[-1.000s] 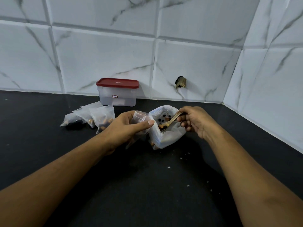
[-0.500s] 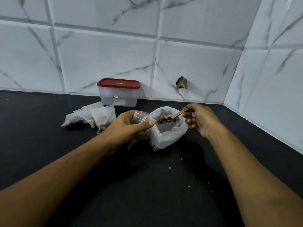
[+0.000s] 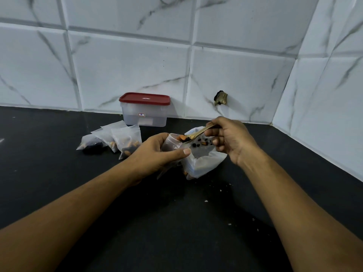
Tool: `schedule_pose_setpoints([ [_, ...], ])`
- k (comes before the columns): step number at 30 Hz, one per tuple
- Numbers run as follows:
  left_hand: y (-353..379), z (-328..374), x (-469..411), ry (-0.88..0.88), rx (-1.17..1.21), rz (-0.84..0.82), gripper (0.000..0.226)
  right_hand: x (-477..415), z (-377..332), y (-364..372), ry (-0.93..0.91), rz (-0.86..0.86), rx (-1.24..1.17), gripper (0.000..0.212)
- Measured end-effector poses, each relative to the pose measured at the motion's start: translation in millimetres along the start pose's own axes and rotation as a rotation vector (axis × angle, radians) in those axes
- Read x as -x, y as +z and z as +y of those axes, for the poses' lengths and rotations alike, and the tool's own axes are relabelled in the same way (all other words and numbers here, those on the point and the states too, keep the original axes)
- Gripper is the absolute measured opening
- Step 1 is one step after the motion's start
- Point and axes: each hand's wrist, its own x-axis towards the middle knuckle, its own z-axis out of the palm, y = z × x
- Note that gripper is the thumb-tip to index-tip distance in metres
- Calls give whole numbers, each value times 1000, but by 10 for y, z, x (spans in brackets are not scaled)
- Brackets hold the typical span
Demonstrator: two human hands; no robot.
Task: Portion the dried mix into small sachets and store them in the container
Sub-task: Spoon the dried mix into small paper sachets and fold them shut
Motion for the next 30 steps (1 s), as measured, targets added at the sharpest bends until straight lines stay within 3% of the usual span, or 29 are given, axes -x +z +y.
schedule_pose_setpoints([
  [9,0,0,2,9,-4,28,35,111,15,111,-255,-301,152,11],
  [16,-2,-15,-22,14,28,94,34,130,-49,12,-349,-475,204,13],
  [24,-40,-53,-62,1,2,146,33,111,-73,-4,-326,-464,91,14],
  [30,-64,-83,-91,-27,6,152,44,47,-31,-5,-346,-305,25,10],
])
